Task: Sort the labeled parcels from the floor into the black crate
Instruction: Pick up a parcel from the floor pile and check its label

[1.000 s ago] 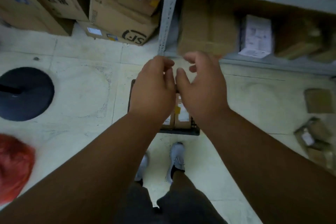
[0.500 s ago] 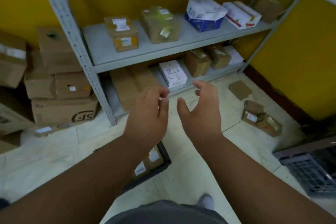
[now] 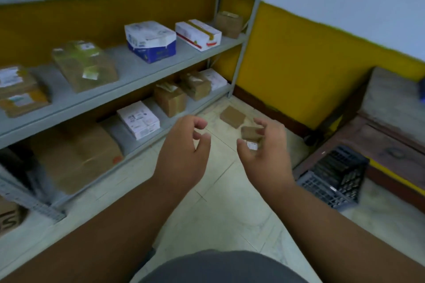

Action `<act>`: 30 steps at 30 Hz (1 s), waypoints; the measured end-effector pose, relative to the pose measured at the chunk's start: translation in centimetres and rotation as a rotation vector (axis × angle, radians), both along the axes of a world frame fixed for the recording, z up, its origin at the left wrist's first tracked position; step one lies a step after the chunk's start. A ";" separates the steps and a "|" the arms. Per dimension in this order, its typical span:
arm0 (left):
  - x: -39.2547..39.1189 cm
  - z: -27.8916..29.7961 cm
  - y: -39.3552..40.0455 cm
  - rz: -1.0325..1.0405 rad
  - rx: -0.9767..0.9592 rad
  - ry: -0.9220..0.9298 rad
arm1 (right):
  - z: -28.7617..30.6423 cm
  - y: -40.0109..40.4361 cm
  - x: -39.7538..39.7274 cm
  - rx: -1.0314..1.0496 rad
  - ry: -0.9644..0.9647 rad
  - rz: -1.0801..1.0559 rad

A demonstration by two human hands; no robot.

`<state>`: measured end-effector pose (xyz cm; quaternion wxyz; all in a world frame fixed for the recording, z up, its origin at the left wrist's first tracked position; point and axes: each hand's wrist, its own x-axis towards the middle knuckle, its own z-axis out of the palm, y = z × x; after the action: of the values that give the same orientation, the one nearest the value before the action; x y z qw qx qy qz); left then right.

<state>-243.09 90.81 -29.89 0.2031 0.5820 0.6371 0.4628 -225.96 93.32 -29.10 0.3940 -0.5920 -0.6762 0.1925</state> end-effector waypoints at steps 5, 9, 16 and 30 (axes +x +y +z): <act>5.1 -1.7 4.9 -0.065 -0.039 -0.046 | -0.9 4.5 7.5 -0.123 0.210 -0.124; 5.5 -3.3 8.7 -0.086 -0.086 -0.031 | -3.4 8.1 9.1 -0.198 0.256 -0.191; 7.9 -7.4 19.2 -0.199 -0.200 -0.054 | -8.5 15.4 8.6 -0.332 0.108 -0.189; 10.3 -9.2 48.1 -0.469 -0.307 0.019 | -7.3 36.7 10.1 -0.391 0.183 -0.388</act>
<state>-232.83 138.90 -39.11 0.3845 0.6804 0.5493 0.2959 -215.82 130.03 -36.39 0.3612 -0.7552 -0.4621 0.2929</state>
